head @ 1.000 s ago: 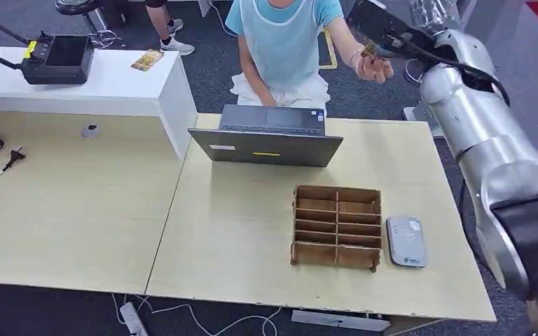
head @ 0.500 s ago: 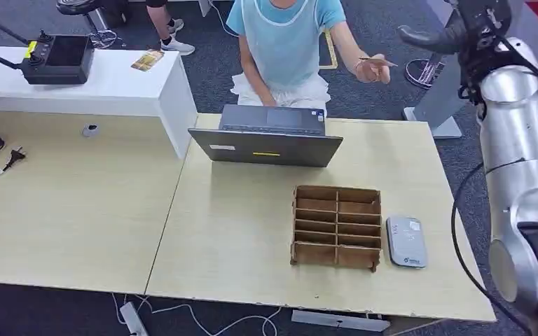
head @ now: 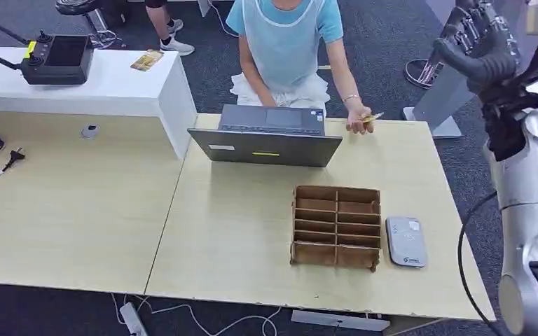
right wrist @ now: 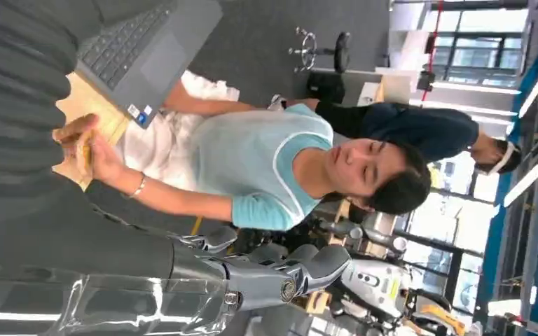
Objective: Pass the card to the sensor for recognition and then transmit it.
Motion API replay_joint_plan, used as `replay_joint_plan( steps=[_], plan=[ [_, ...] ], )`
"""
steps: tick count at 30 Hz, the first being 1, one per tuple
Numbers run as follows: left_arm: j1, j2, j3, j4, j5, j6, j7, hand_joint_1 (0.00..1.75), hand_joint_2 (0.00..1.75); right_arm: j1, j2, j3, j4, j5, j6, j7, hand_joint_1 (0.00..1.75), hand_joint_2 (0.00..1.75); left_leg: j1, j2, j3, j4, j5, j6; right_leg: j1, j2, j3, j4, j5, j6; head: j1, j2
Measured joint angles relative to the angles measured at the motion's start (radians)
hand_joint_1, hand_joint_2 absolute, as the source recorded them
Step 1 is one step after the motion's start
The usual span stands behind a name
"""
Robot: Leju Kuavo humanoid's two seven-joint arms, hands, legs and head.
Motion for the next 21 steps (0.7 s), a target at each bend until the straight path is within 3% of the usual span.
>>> replay_joint_plan(
  steps=[9,16,21],
  plan=[
    [0.000,-0.010,0.020,0.000,0.019,0.013,0.000,0.00,0.00,0.191,-0.066,-0.016,-0.174,-0.098,0.013,-0.019,0.00,0.00,0.000,0.000,0.000,0.000,-0.001,0.001,0.000,0.000,0.000,0.000,0.000,0.000,0.000,0.000],
    [0.000,-0.017,0.036,0.000,0.033,0.018,0.000,0.00,0.00,0.373,-0.105,-0.052,-0.338,-0.115,0.009,-0.047,0.00,0.00,0.000,0.000,0.000,0.000,-0.001,0.001,0.000,0.000,0.000,0.000,0.000,0.000,0.000,0.000],
    [0.000,-0.019,0.045,0.000,0.036,0.019,0.000,0.00,0.00,0.443,-0.117,-0.068,-0.404,-0.115,0.007,-0.054,0.00,0.00,0.000,0.000,0.000,0.000,-0.001,0.001,0.000,0.000,0.000,0.000,0.000,0.000,0.000,0.000]
  ],
)
